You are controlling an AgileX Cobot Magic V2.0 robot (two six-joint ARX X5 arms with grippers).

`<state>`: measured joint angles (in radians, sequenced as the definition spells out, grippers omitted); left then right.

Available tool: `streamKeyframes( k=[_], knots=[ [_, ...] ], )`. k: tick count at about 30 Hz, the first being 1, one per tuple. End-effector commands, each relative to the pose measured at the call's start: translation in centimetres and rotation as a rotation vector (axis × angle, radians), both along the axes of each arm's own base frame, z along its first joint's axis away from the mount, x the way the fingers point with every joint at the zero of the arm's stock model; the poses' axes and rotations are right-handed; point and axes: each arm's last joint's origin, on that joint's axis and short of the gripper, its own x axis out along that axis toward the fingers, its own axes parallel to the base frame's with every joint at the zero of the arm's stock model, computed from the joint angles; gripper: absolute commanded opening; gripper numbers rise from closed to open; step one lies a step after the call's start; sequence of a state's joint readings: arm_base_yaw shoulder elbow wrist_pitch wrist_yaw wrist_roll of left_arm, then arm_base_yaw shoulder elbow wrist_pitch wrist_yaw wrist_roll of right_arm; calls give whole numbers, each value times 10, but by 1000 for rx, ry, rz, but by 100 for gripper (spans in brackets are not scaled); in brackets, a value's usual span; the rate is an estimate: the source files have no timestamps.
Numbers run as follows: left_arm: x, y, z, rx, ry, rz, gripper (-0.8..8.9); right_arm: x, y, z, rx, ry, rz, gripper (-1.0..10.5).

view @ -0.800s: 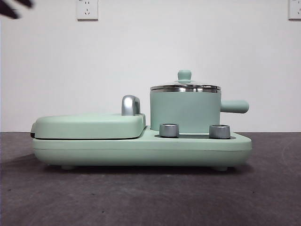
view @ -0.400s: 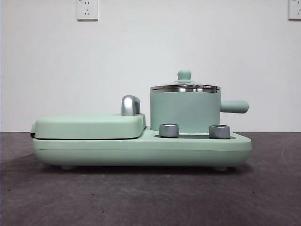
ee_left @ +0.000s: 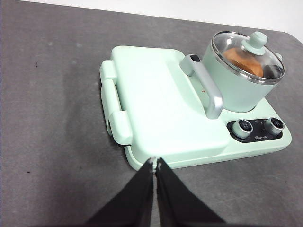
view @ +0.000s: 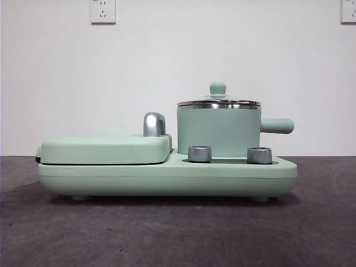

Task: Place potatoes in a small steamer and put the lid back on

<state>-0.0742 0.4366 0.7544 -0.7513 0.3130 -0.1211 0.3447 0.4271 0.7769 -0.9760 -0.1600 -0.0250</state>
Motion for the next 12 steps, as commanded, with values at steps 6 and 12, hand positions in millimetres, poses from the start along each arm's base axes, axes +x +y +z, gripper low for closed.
streamKeyframes(
  k=[6, 12],
  knots=[
    [0, 0, 3, -4, -21, 2, 6, 0, 0, 2, 13, -6, -5, 19],
    [-1, 0, 2, 58, -63, -23, 6, 0, 0, 2, 13, -6, -5, 19]
  ],
)
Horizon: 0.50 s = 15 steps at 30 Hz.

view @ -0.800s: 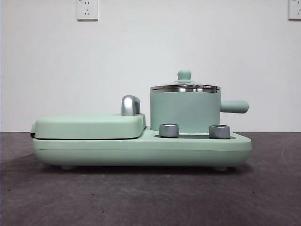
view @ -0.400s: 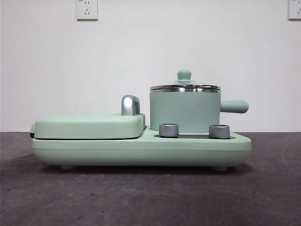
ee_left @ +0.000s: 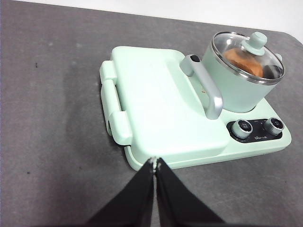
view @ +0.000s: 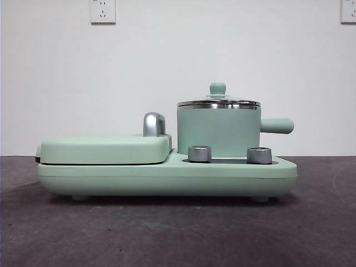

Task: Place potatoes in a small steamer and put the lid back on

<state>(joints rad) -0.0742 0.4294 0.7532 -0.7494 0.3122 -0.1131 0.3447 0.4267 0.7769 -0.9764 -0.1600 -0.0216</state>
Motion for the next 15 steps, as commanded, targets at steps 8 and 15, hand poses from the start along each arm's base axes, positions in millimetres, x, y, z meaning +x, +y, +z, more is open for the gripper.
streamKeyframes(
  k=[8, 15],
  knots=[
    [12, 10, -58, 106, -283, 208, 6, 1, 0, 2, 10, -8, -3, 19],
    [14, 16, -126, 121, -313, 339, 6, 1, 0, 2, 10, -8, -3, 19]
  ],
)
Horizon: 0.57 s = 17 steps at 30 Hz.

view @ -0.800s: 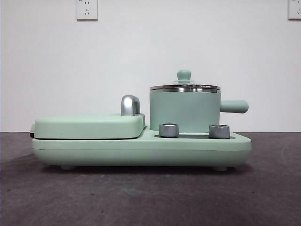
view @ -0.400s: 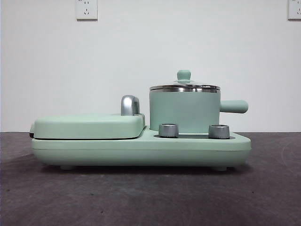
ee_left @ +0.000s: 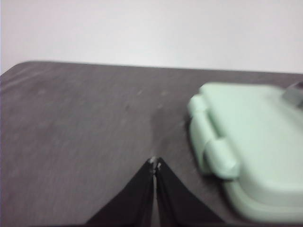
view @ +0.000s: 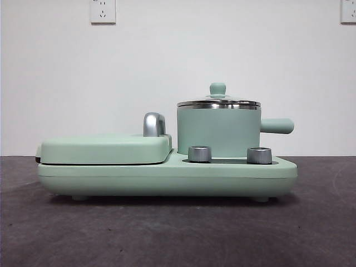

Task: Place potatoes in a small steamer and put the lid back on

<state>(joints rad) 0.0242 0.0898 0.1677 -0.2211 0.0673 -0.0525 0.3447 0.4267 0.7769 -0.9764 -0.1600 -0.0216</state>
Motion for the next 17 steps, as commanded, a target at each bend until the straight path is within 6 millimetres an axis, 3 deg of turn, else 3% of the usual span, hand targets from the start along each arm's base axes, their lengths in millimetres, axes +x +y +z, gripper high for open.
streamKeyframes(
  k=[1, 8, 17],
  knots=[
    [1, 1, -15, -3, -18, 31, 6, 1, 0, 2, 10, -8, -3, 19],
    [4, 1, -39, -96, -4, 47, 6, 1, 0, 2, 10, -8, -3, 19],
    [4, 1, -40, -93, 10, 48, 6, 1, 0, 2, 10, -8, -4, 19]
  ],
)
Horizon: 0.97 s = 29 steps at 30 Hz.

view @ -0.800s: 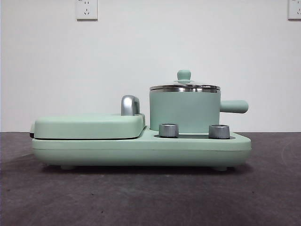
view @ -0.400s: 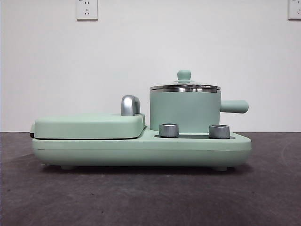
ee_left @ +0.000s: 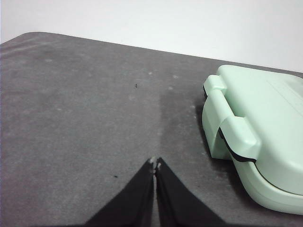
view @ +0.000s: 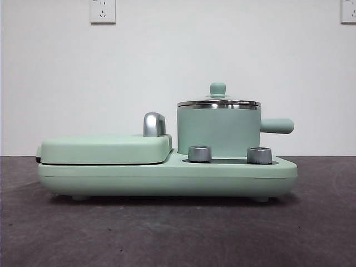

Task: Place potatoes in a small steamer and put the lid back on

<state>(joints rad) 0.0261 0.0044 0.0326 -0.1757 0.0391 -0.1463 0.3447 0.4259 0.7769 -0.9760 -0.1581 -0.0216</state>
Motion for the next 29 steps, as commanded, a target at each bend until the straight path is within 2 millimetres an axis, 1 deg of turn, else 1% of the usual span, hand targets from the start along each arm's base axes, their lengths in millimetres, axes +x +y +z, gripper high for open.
streamKeyframes(
  k=[1, 8, 12, 14, 17, 19, 22, 27, 29],
  knots=[
    [1, 0, -5, -4, 4, 4, 6, 1, 0, 2, 10, -7, -3, 19],
    [1, 0, -5, -4, 3, 4, 6, 1, 0, 2, 9, -7, -3, 19],
    [1, 0, -5, -4, 3, 4, 6, 1, -1, 5, 8, -55, -22, 19],
    [1, 0, -5, -4, 3, 4, 6, 3, -1, 9, 16, -114, -19, 19],
    [1, 0, -5, -5, 4, 5, 6, 8, -2, 19, 29, -291, -48, 19],
    [1, 0, -5, -5, 4, 5, 6, 11, -5, 15, 5, -379, -74, 19],
    [1, 0, -5, -4, 3, 4, 6, 16, -9, -8, -12, -450, -132, 19],
    [1, 0, -5, -4, 3, 4, 6, 25, -13, -67, -13, -501, -206, 19],
    [1, 0, -5, -4, 4, 4, 6, 29, -15, -88, -16, -516, -238, 19]
  ],
)
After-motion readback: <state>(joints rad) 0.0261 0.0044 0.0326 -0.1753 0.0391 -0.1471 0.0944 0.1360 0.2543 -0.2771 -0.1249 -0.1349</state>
